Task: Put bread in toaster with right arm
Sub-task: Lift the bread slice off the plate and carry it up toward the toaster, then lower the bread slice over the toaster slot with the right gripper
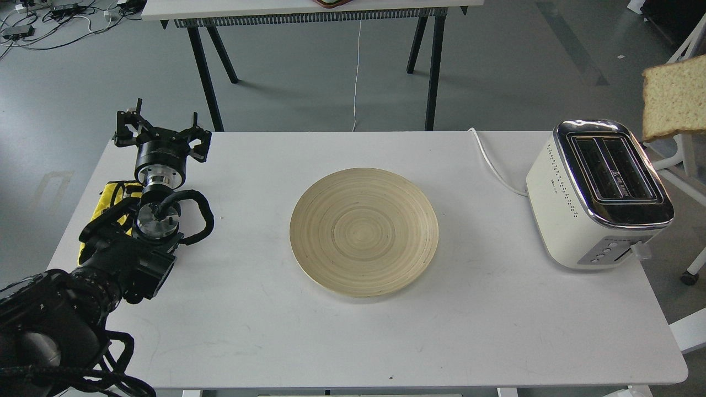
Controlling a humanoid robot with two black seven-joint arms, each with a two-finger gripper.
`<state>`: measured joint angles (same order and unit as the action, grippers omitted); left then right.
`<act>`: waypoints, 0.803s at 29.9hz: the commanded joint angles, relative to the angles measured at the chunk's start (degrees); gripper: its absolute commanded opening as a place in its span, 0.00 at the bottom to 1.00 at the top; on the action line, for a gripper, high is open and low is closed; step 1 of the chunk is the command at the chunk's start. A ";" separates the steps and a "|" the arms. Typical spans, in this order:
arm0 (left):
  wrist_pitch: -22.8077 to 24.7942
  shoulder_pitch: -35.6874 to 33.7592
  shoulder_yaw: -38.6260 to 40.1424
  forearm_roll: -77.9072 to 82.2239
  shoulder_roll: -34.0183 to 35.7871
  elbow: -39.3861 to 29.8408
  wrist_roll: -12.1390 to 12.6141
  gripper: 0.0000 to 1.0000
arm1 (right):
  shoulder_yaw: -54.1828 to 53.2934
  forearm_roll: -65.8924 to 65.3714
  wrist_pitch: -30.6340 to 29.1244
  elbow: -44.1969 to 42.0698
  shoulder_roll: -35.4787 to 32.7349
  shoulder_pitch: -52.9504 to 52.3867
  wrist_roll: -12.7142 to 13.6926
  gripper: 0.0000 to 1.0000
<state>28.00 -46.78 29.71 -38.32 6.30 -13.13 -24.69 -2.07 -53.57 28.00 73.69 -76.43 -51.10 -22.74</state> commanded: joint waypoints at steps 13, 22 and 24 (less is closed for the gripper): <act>0.00 -0.07 0.00 0.00 -0.06 0.03 0.00 1.00 | 2.68 -0.13 0.00 -3.81 7.26 2.76 0.41 0.00; 0.00 -0.07 0.00 0.00 -0.06 0.03 0.00 1.00 | 2.59 -0.22 0.00 -4.08 9.01 3.82 0.41 0.00; 0.00 0.02 0.00 0.00 -0.06 0.03 0.00 1.00 | 2.59 -0.22 0.00 -4.08 9.19 3.91 0.41 0.00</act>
<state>28.00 -46.85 29.71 -38.32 6.26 -13.11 -24.69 0.57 -53.79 28.00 69.60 -67.47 -47.39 -22.33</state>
